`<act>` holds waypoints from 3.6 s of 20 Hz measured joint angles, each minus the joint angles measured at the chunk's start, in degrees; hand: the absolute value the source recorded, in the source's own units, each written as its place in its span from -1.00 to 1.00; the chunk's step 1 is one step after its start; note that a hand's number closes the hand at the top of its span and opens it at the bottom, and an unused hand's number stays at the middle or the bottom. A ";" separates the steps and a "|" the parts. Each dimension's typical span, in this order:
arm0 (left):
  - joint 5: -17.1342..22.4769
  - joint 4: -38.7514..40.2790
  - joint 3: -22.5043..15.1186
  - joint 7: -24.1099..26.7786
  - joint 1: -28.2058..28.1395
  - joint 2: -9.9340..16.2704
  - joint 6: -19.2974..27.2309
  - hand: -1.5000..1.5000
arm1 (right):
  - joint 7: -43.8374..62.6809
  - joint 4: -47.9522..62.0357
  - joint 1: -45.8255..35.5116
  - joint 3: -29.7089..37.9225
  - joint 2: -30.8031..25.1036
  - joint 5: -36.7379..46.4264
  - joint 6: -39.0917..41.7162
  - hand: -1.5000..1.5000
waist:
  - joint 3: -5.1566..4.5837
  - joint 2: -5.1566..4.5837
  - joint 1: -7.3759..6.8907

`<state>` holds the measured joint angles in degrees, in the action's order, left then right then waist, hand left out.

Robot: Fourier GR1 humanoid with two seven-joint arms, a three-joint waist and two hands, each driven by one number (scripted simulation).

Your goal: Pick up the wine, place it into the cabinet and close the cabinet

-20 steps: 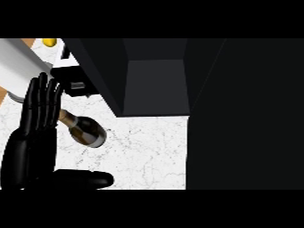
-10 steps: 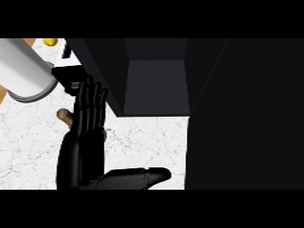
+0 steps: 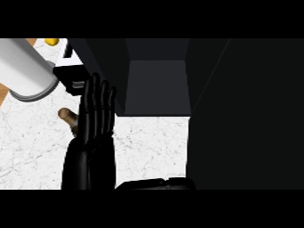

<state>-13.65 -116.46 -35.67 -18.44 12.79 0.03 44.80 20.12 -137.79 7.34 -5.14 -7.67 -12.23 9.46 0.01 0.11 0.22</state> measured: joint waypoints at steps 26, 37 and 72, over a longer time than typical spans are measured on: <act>-7.33 -15.04 11.69 -14.53 -6.24 3.85 -5.14 -1.00 | 10.31 -1.56 -8.43 1.19 -0.01 1.46 -4.29 -1.00 | -0.04 0.00 0.00; 6.13 -13.02 20.00 -6.36 -14.10 4.73 -9.39 -1.00 | 11.68 -1.84 -9.03 2.69 -0.47 1.72 -3.69 -1.00 | -0.07 -0.01 0.09; 27.44 26.47 37.10 31.87 -18.20 1.33 -29.76 -1.00 | 16.09 -3.80 -12.29 1.05 1.02 3.27 -5.11 -1.00 | -0.04 -0.05 0.07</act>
<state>13.79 -89.99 1.43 13.43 -5.41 1.36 15.04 36.21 -141.59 -4.95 -4.10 -6.65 -8.96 4.35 -0.02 0.06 0.29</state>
